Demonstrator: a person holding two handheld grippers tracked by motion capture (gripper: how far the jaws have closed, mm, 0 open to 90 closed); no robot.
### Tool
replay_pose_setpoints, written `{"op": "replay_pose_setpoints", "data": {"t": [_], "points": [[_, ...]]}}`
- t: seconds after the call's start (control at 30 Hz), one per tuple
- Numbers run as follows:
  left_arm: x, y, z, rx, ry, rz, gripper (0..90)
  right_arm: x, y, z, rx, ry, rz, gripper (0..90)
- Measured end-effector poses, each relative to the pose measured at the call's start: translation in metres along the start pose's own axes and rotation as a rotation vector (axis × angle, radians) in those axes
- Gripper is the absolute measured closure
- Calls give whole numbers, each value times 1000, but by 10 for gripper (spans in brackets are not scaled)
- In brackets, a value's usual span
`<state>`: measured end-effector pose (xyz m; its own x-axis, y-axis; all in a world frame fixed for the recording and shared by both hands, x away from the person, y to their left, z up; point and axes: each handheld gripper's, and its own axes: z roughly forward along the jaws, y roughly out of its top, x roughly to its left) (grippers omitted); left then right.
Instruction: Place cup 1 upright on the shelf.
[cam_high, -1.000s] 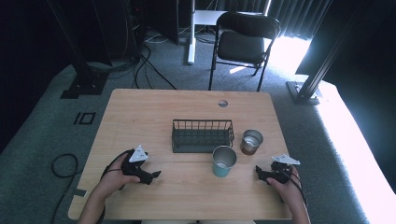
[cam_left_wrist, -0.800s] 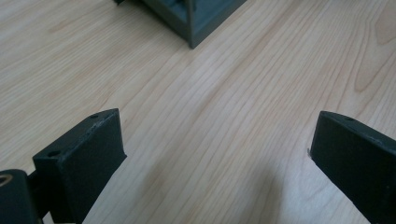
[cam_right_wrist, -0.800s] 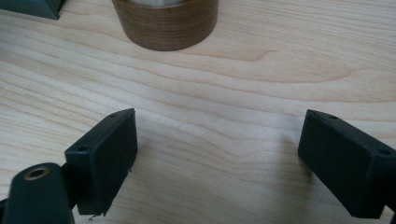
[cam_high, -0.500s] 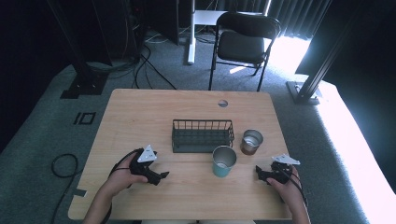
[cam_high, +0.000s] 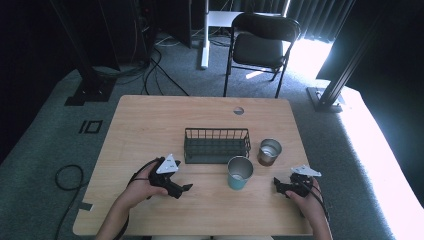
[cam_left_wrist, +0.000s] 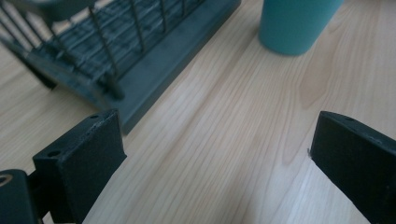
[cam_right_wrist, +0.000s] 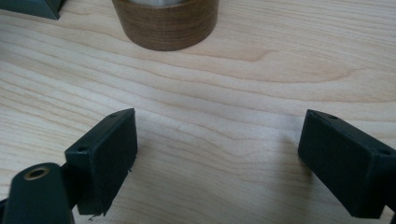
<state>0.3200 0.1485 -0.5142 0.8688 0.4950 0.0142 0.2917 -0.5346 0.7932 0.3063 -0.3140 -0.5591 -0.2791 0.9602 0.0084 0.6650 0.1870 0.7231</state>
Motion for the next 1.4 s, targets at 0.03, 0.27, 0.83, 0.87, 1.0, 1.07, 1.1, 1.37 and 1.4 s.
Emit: {"op": "replay_pose_setpoints", "data": {"t": [0.03, 0.27, 0.83, 0.87, 1.0, 1.07, 1.1, 1.37, 1.4], "points": [[-1, 2, 1, -6, -6, 1, 34, 0, 0, 0, 0, 0, -1, 115], [-9, 18, 11, -30, -42, 29, 34, 0, 0, 0, 0, 0, -1, 115], [-28, 50, 36, -84, -148, 71, 34, 0, 0, 0, 0, 0, 0, 114], [-29, 52, 38, -86, -148, 74, 34, 0, 0, 0, 0, 0, -1, 114], [-32, 57, 46, -87, -154, 80, 34, 0, 0, 0, 0, 0, -1, 114], [-34, 59, 49, -94, -157, 80, 34, 0, 0, 0, 0, 0, -1, 114], [-35, 60, 51, -96, -159, 83, 34, 0, 0, 0, 0, 1, -1, 115], [-41, 69, 68, -104, -168, 97, 34, 0, 0, 0, -1, 2, -2, 115], [-42, 70, 70, -110, -171, 98, 34, 0, 0, 0, -1, 2, -1, 115]]}}
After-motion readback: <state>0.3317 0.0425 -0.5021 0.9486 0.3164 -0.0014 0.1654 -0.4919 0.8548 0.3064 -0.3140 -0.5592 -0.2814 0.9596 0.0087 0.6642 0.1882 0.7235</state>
